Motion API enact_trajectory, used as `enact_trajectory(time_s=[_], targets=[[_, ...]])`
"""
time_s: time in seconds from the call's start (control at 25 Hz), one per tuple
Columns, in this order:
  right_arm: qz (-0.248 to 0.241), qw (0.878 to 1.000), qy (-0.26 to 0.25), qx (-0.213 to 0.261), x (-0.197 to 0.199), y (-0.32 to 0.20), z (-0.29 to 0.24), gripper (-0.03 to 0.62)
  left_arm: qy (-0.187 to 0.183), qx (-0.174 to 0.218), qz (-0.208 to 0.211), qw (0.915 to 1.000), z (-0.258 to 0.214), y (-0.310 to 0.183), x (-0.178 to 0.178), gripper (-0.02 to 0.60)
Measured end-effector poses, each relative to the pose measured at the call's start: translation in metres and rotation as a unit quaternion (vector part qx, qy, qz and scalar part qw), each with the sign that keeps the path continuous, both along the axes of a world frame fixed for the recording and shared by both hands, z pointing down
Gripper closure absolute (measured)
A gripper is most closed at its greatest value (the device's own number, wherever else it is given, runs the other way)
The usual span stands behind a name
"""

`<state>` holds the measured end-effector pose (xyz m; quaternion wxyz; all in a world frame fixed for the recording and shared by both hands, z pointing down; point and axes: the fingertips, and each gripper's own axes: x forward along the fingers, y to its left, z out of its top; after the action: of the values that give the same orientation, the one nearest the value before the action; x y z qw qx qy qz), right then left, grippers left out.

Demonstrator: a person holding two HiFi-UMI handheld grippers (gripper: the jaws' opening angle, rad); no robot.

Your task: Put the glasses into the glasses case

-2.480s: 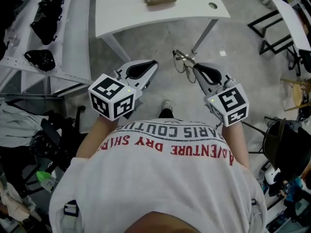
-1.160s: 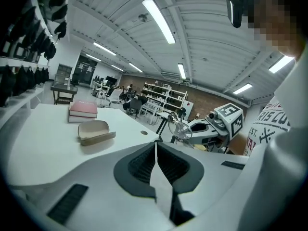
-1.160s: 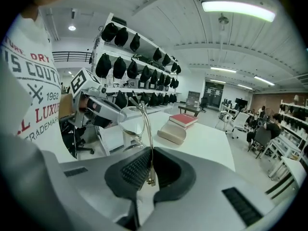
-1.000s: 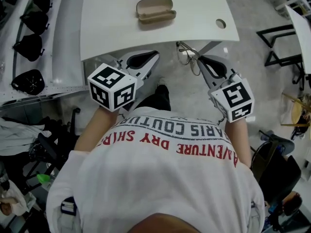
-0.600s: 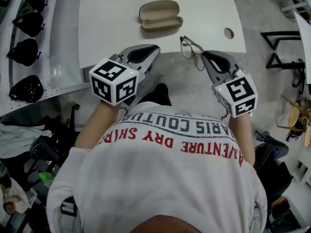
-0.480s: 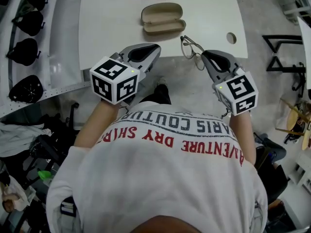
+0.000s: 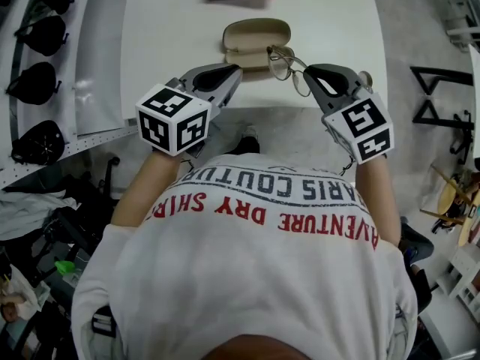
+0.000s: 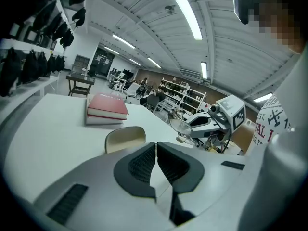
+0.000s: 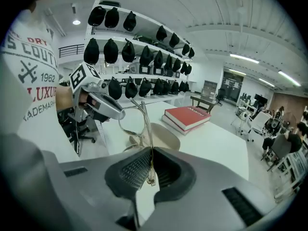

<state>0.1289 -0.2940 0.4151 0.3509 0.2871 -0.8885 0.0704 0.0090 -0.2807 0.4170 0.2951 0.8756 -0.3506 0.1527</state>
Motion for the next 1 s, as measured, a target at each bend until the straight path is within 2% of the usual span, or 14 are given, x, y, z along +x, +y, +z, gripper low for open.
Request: enact_trajectory(time_s=[0.4, 0.84, 1.0], targets=[[-0.076, 0.996, 0.044, 0.008, -0.042, -0.029, 0.011, 0.562, -0.006, -0.008, -0.032, 0.9994, 0.017, -0.016, -0.028, 0.546], [-0.181, 0.977, 0.114, 0.007, -0.057, -0.051, 0.048, 0.562, 0.004, -0.027, -0.057, 0.998, 0.038, -0.023, -0.04, 0.546], [-0.217, 0.965, 0.148, 0.007, -0.062, -0.058, 0.067, 0.562, 0.004, -0.035, -0.06, 0.9976, 0.043, -0.024, -0.045, 0.546]])
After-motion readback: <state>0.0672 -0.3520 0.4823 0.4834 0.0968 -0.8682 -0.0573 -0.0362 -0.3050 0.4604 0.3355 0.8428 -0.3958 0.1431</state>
